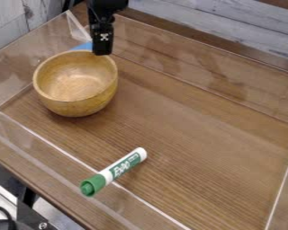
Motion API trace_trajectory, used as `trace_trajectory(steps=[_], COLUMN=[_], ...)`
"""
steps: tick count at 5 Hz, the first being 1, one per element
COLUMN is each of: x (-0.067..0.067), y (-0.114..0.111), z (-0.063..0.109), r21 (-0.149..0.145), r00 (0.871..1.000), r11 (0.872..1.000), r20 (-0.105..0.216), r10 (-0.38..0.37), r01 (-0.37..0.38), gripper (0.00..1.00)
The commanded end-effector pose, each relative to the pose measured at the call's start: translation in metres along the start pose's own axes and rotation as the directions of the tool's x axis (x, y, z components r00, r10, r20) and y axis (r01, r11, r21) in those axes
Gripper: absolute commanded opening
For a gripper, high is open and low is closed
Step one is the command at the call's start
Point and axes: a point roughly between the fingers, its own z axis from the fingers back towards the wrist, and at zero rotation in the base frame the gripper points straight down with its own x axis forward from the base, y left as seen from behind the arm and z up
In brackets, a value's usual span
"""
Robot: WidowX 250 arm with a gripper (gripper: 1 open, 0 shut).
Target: Put the blue block in the brown bowl
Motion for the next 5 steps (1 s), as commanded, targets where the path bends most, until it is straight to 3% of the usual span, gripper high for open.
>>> trace_trajectory(steps=[1,5], x=[-0.004,-0.015], y=[0.019,0.052], z=[0.014,-0.005], r21=[0.078,0.11], r00=[0.999,0.995], r11=[0.997,0.992], r20=[0.029,0.064], r10=[-0.019,-0.072], r01=[0.017,0.064], gripper=[1.0,1.0])
